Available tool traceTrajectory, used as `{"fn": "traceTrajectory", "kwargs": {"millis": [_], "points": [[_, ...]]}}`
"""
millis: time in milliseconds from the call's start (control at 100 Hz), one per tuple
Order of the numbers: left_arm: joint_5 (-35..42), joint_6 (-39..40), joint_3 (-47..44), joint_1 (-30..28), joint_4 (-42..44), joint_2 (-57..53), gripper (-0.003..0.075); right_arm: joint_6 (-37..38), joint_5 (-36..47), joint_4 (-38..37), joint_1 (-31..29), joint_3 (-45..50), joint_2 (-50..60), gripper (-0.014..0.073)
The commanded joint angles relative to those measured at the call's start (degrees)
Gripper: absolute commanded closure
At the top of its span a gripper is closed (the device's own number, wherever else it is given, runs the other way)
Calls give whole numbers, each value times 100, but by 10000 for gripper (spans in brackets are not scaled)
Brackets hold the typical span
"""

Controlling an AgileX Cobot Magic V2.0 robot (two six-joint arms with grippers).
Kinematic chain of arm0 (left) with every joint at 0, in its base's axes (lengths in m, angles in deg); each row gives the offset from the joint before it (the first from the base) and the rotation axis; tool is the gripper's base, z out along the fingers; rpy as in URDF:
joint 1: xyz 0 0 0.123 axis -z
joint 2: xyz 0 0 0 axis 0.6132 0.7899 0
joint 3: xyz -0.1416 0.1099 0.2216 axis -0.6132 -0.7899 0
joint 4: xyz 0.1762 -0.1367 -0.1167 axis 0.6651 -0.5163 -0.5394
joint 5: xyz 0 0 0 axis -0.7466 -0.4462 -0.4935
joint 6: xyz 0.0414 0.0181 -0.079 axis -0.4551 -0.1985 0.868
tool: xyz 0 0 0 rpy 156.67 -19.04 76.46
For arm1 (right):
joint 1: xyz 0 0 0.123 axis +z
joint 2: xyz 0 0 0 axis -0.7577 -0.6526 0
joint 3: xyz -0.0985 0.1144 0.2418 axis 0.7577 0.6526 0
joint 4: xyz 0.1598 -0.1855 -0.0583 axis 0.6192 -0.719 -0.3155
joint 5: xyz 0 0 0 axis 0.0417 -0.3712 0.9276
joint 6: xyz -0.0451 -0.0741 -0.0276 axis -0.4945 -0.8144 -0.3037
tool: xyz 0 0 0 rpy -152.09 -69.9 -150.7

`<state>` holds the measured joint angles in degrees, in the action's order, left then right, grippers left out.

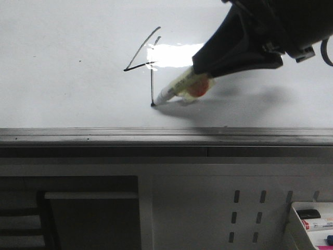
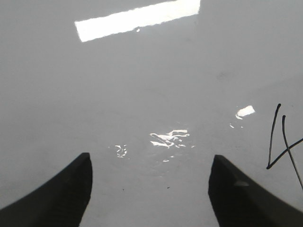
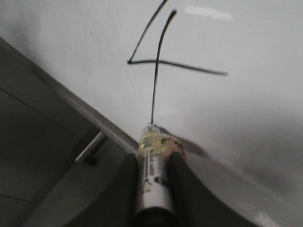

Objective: Write number 4 on whiteboard

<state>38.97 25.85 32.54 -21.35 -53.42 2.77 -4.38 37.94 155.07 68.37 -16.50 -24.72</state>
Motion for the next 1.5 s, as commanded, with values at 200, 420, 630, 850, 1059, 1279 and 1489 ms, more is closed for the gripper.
{"fn": "traceTrajectory", "kwargs": {"millis": [200,420,630,850,1059,1279,1489], "points": [[573,51,166,1135,-85,179,249,340,-806,-128,-27,-162,974,645],[1166,51,166,3107,818,901,253,518,-1240,-183,-27,-162,1152,645],[1482,51,166,3781,1125,1520,350,632,-1360,-183,-27,-316,1231,645],[1608,51,176,3781,1135,1700,351,691,-1606,-283,-27,-490,1219,645],[1688,51,176,3781,1135,1700,353,691,-1803,-331,-27,-501,1219,645],[1688,51,176,3781,1135,1700,421,691,-1933,-331,-27,-501,1219,645],[1688,51,176,3781,1135,1700,521,691,-2080,-331,-27,-501,1219,646]]}}
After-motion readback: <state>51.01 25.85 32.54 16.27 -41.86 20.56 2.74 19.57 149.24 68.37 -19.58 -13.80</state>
